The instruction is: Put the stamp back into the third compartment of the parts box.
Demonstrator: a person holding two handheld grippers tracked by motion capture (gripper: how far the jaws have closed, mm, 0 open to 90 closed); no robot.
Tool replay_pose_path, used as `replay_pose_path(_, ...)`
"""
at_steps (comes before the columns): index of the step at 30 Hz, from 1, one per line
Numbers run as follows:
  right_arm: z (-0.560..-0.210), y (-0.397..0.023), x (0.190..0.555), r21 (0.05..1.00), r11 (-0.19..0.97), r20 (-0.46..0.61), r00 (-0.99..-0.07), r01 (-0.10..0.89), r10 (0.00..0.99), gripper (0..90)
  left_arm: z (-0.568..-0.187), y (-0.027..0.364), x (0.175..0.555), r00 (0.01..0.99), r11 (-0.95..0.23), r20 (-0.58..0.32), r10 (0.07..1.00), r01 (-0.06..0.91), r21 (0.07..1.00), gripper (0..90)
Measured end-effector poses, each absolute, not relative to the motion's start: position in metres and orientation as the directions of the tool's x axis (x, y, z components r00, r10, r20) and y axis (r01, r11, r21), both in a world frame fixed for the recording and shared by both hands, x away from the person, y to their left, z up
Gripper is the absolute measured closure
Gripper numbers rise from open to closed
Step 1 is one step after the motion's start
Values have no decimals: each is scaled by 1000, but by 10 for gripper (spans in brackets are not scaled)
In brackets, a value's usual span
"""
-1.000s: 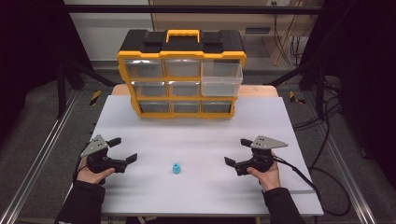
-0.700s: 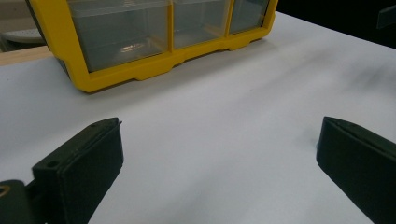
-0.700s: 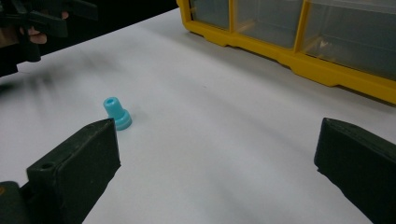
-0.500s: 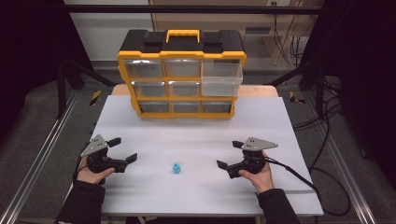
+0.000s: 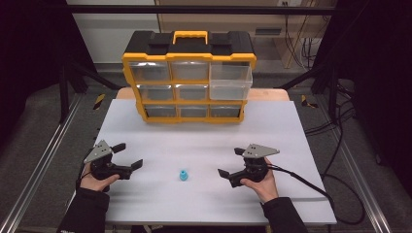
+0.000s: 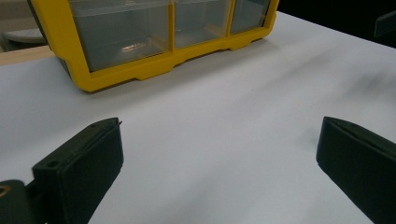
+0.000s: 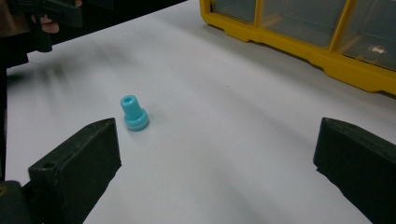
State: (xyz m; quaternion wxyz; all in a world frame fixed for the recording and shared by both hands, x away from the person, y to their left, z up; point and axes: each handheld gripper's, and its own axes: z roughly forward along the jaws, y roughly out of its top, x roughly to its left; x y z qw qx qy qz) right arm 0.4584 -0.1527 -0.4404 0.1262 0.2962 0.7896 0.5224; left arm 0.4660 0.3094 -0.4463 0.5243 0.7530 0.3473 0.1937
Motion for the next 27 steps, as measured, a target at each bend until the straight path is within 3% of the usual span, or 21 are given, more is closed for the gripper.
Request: replay_pose_path(27, -442, -121, 458, 888, 318, 107, -822, 333, 559, 13, -447, 309, 466, 684, -213, -69, 727, 320, 923, 1)
